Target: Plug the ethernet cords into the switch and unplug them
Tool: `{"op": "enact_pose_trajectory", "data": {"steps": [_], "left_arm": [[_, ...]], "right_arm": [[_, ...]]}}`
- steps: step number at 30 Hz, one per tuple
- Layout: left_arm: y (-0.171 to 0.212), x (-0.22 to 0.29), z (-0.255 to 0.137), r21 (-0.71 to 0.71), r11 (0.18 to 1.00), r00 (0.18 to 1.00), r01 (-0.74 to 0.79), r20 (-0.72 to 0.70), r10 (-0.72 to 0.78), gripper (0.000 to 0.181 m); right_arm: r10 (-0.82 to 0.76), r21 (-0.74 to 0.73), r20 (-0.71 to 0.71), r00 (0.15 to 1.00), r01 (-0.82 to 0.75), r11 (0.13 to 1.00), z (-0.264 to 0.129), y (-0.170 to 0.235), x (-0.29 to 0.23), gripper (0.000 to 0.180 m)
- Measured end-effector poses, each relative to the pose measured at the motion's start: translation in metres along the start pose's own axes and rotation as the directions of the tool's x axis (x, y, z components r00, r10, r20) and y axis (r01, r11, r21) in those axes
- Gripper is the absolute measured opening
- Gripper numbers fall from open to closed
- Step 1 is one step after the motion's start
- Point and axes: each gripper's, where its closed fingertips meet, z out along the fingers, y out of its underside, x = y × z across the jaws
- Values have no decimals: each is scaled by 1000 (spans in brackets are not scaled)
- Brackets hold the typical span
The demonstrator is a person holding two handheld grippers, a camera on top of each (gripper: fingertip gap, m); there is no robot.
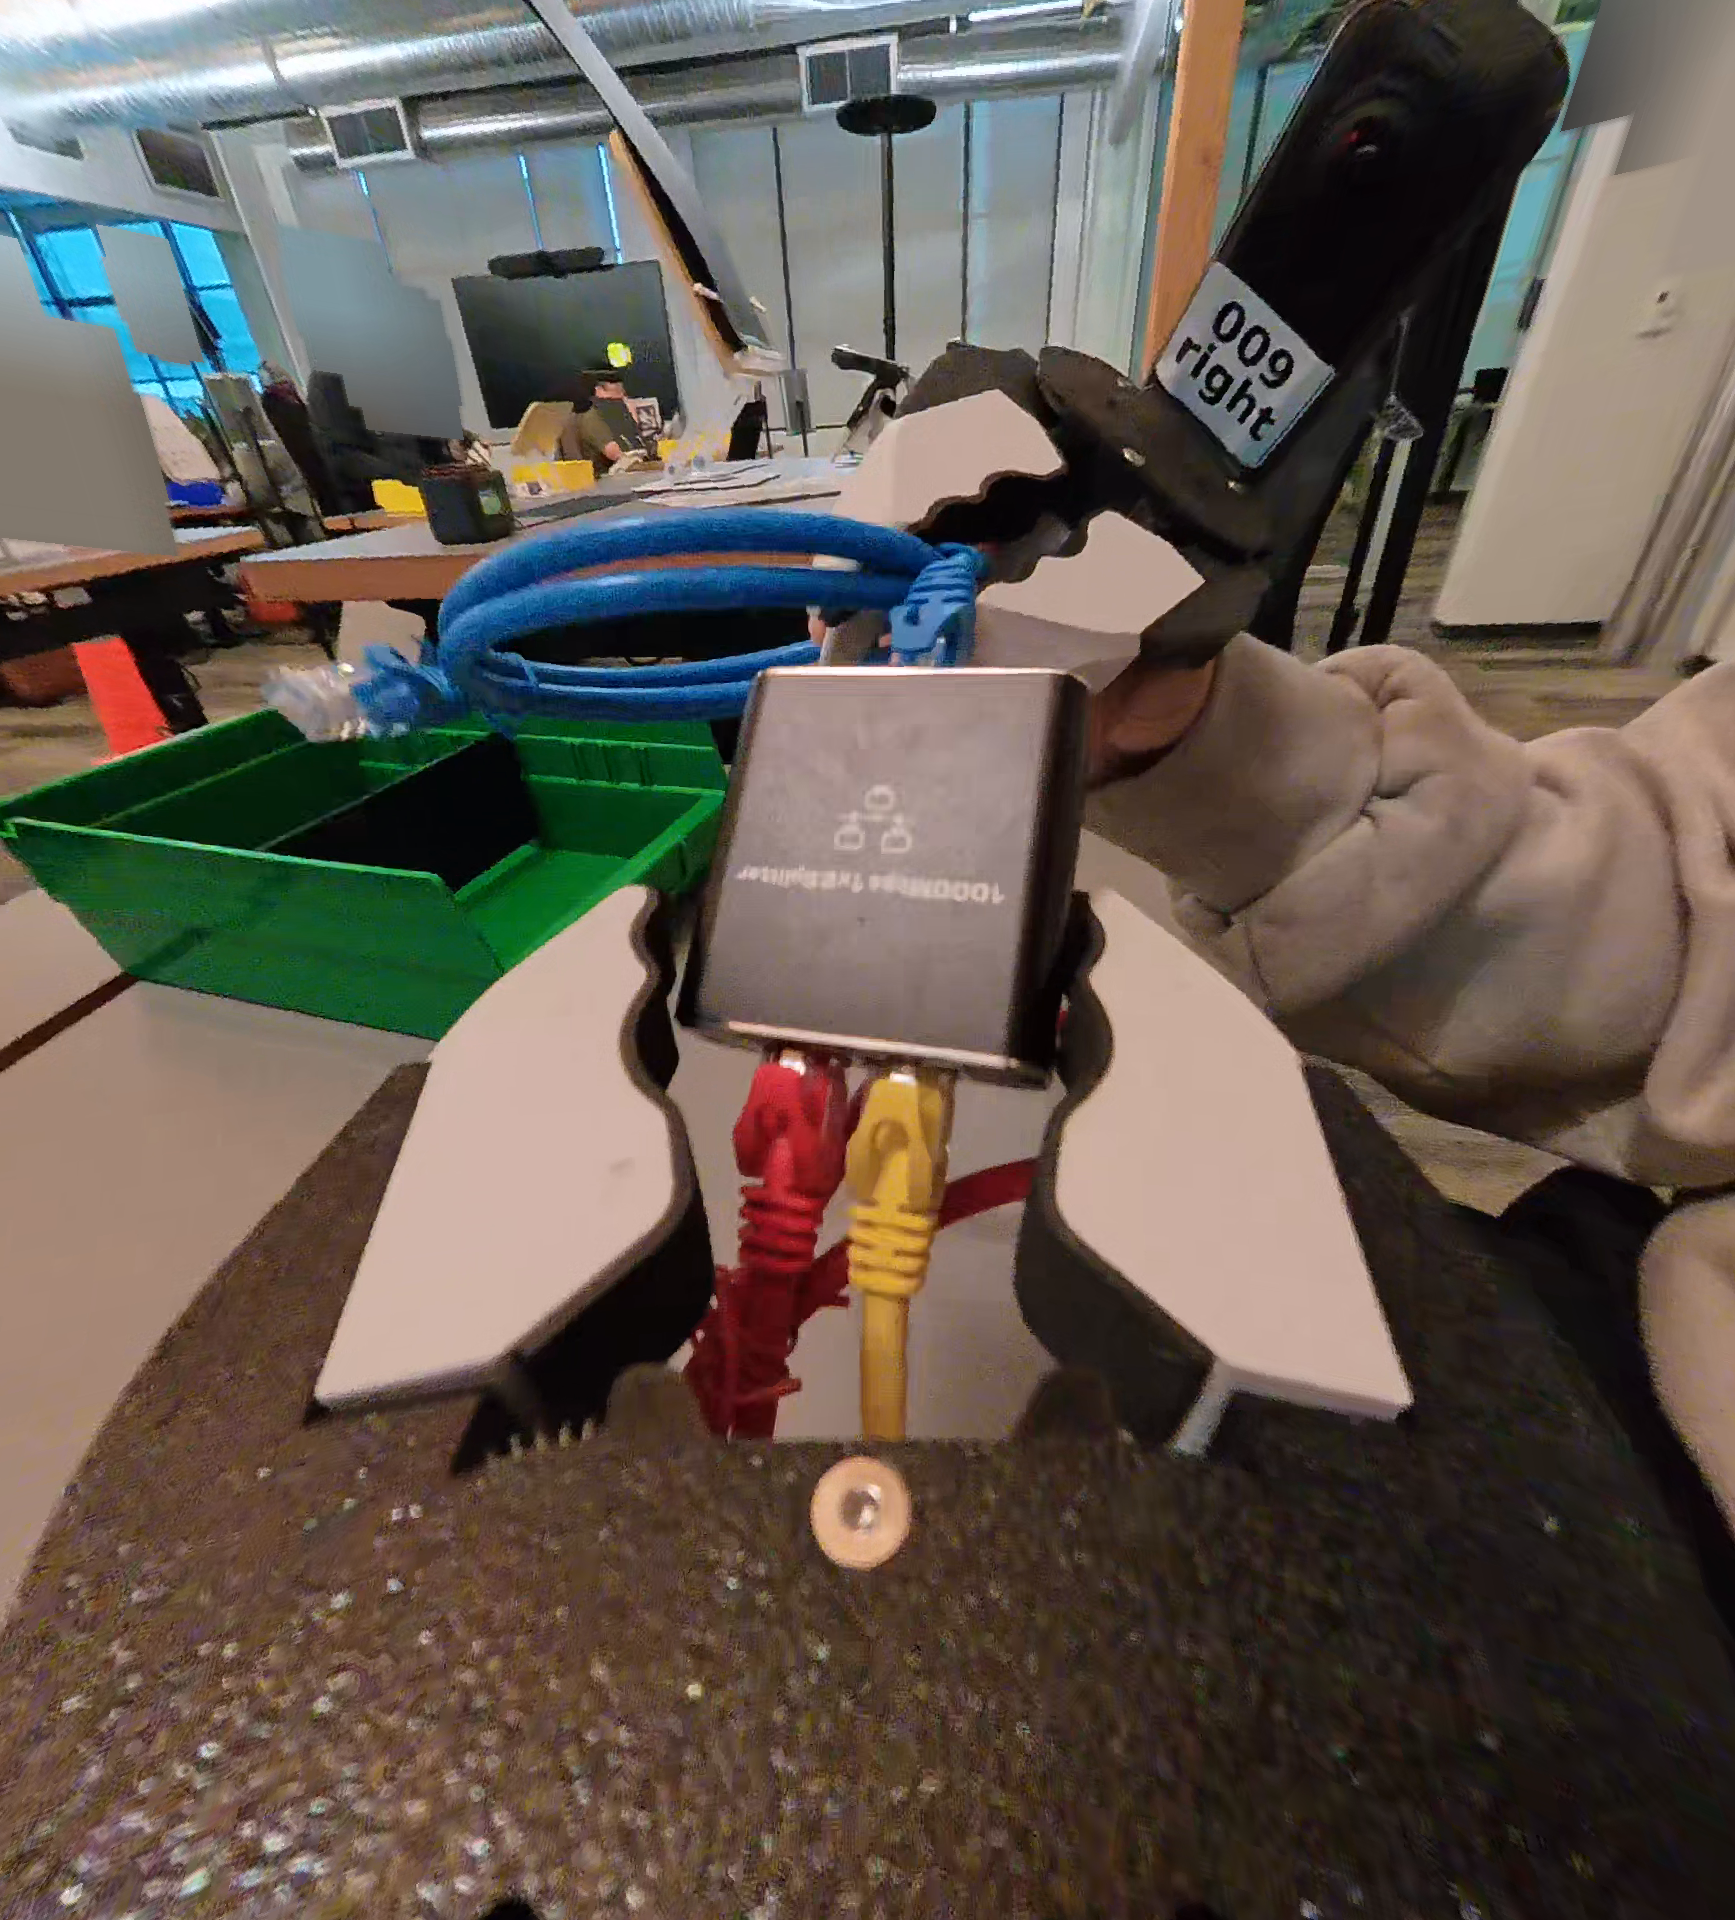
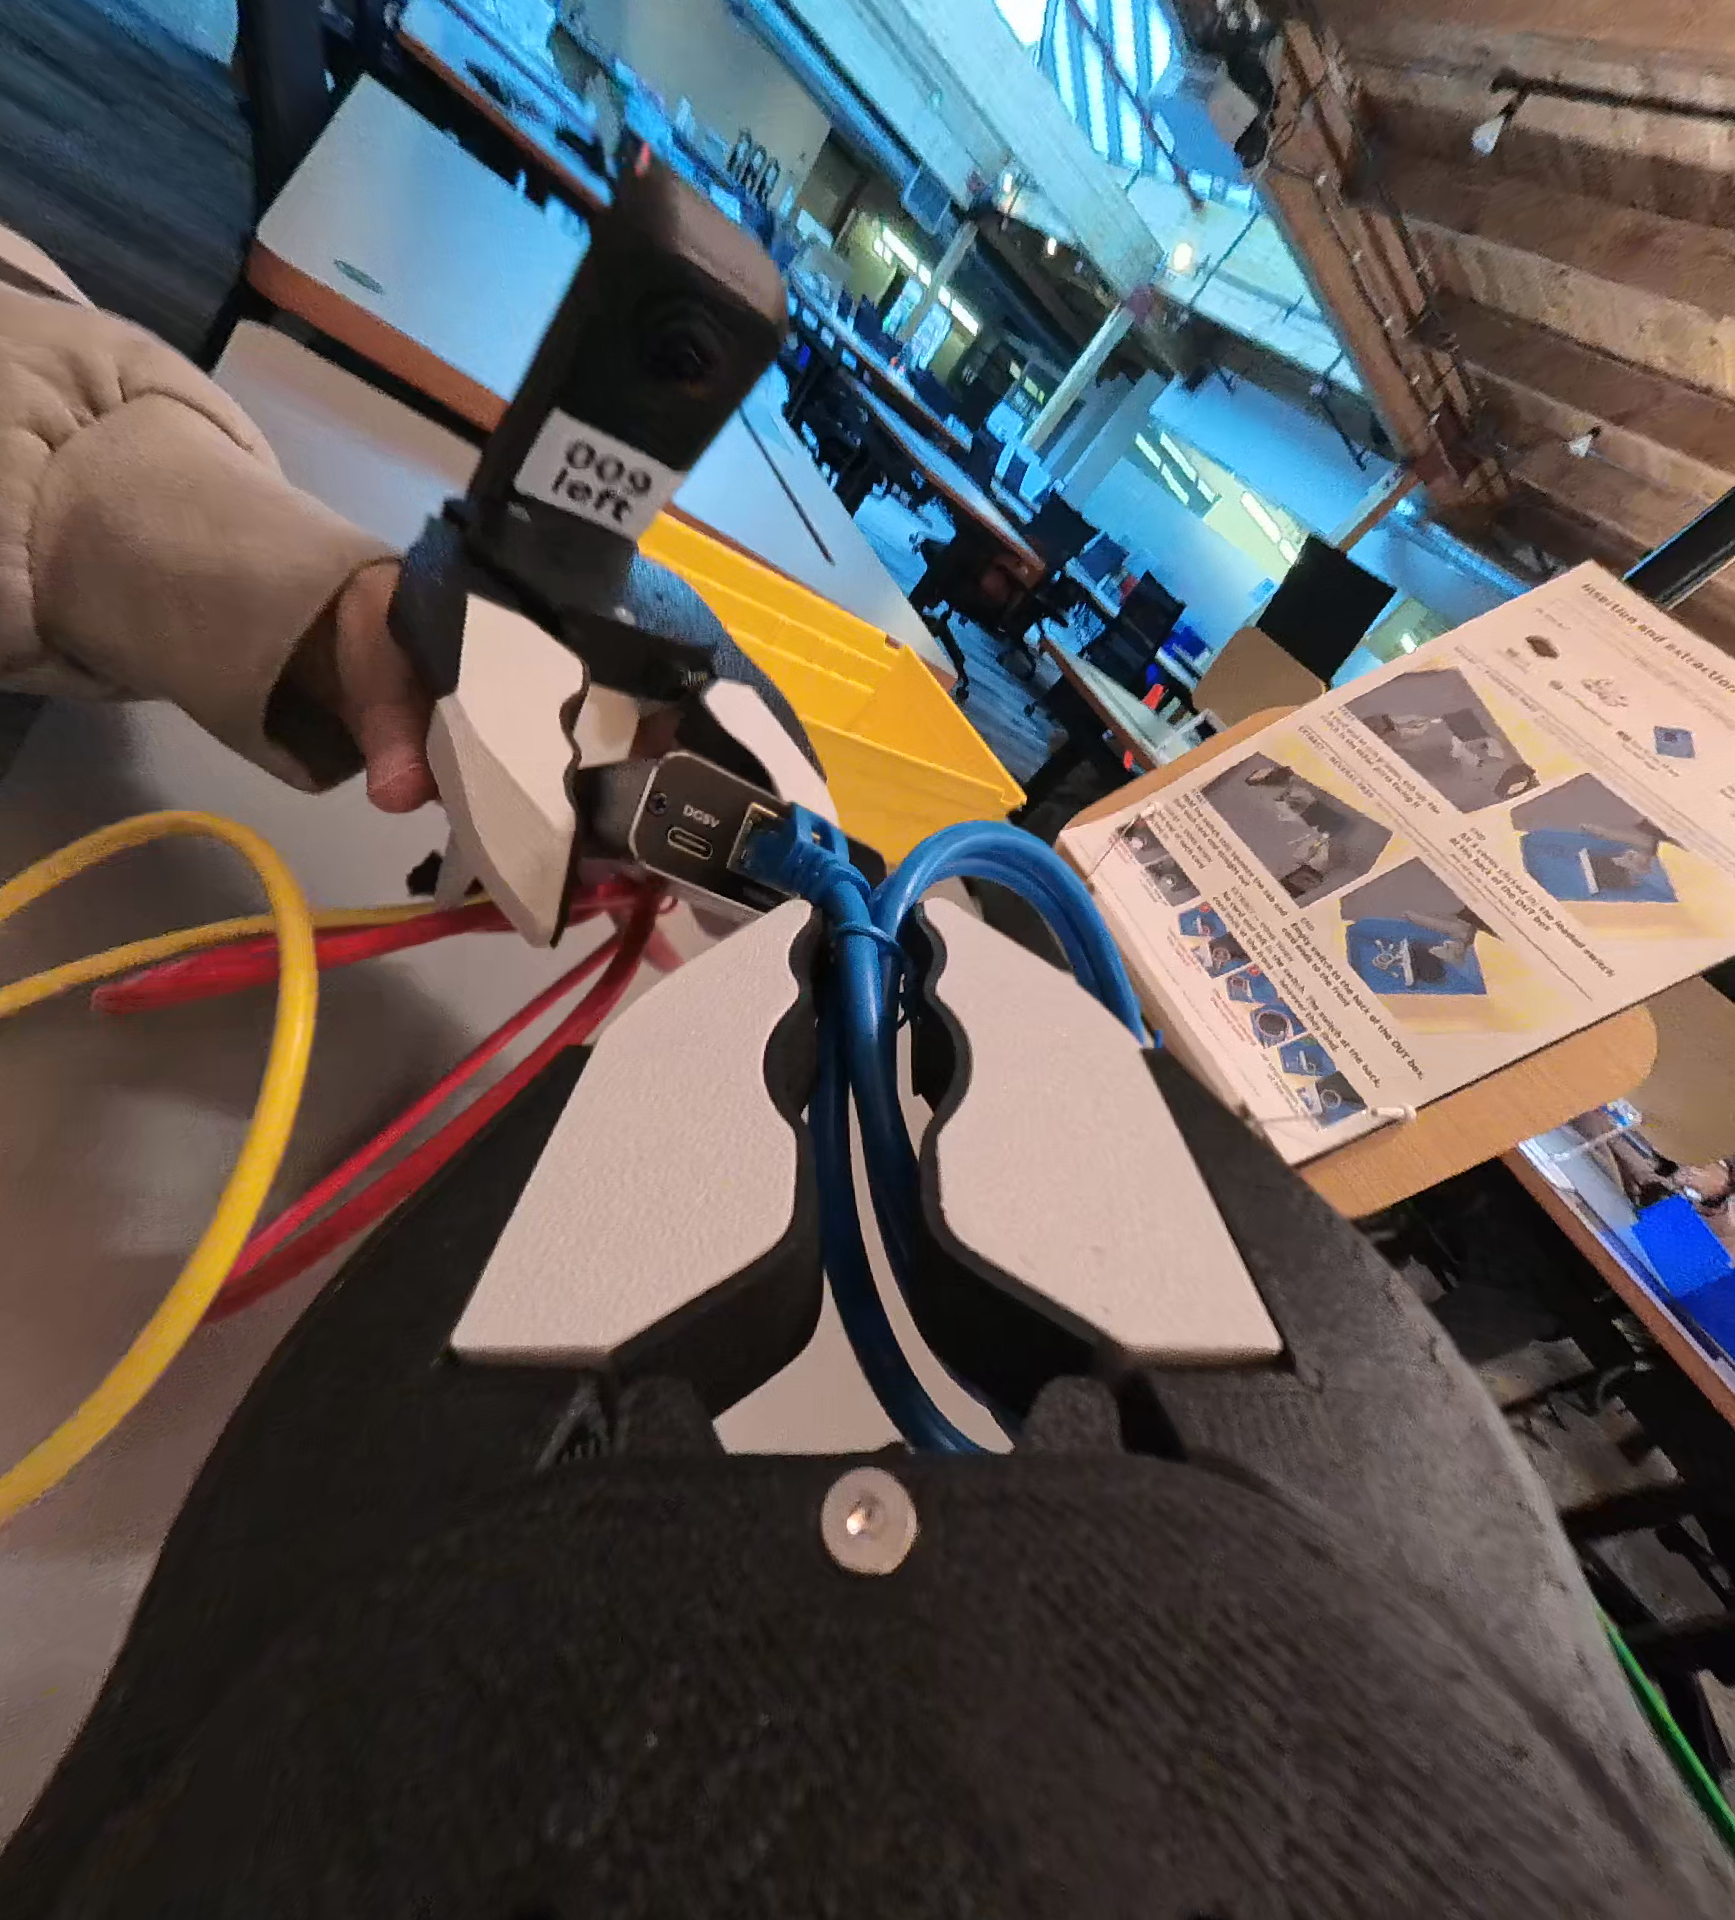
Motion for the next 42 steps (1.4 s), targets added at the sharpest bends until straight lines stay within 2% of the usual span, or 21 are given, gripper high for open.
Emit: {"op": "enact_pose_trajectory", "data": {"steps": [2, 4, 6, 12, 18, 26, 33, 35, 37, 38, 39, 41, 42], "left_arm": [[3, 3, -2, -8, 997, 996, 76, -48, -76, 79], [7, 9, -1, -30, 992, 987, 122, -104, -125, 80], [10, 13, 1, -41, 994, 988, 102, -115, -106, 74], [9, 8, 2, -17, 1000, 1000, -2, -26, 2, 74], [6, 8, 4, -9, 1000, 1000, -5, -20, 5, 74], [6, -3, 2, -68, 996, 995, -59, 76, 64, 74], [10, -16, 1, -164, 981, 980, -99, 157, 125, 74], [11, -25, -1, -197, 976, 970, -87, 206, 129, 74], [10, -41, -8, -207, 976, 951, -61, 286, 120, 74], [9, -49, -12, -208, 977, 941, -39, 322, 107, 74], [8, -55, -17, -216, 976, 929, -34, 354, 111, 74], [4, -63, -23, -251, 965, 901, -72, 399, 171, 74], [3, -66, -24, -277, 957, 886, -85, 419, 200, 74]], "right_arm": [[7, 24, 24, 1000, -8, 1000, 0, -3, -3, 14], [2, 37, 34, 999, -4, 999, 2, -5, -6, 14], [13, 44, 40, 999, -14, 999, 4, -7, -7, 14], [33, 55, 47, 998, -36, 998, 3, -5, -7, 14], [69, 92, 52, 996, -74, 993, 2, -5, -5, 14], [96, 74, -7, 995, -95, 993, 3, 1, 4, 17], [160, -10, -110, 981, -162, 987, -1, 9, 23, 57], [159, -33, -162, 974, -166, 985, -5, 5, 31, 76], [174, -28, -180, 968, -182, 983, -10, -4, 34, 79], [188, -27, -214, 959, -198, 980, -14, -7, 40, 76], [228, -18, -259, 939, -241, 970, -16, -9, 47, 65], [414, 51, -346, 842, -424, 904, -17, -7, 60, 47], [523, 106, -337, 783, -521, 847, -12, -6, 60, 41]]}}
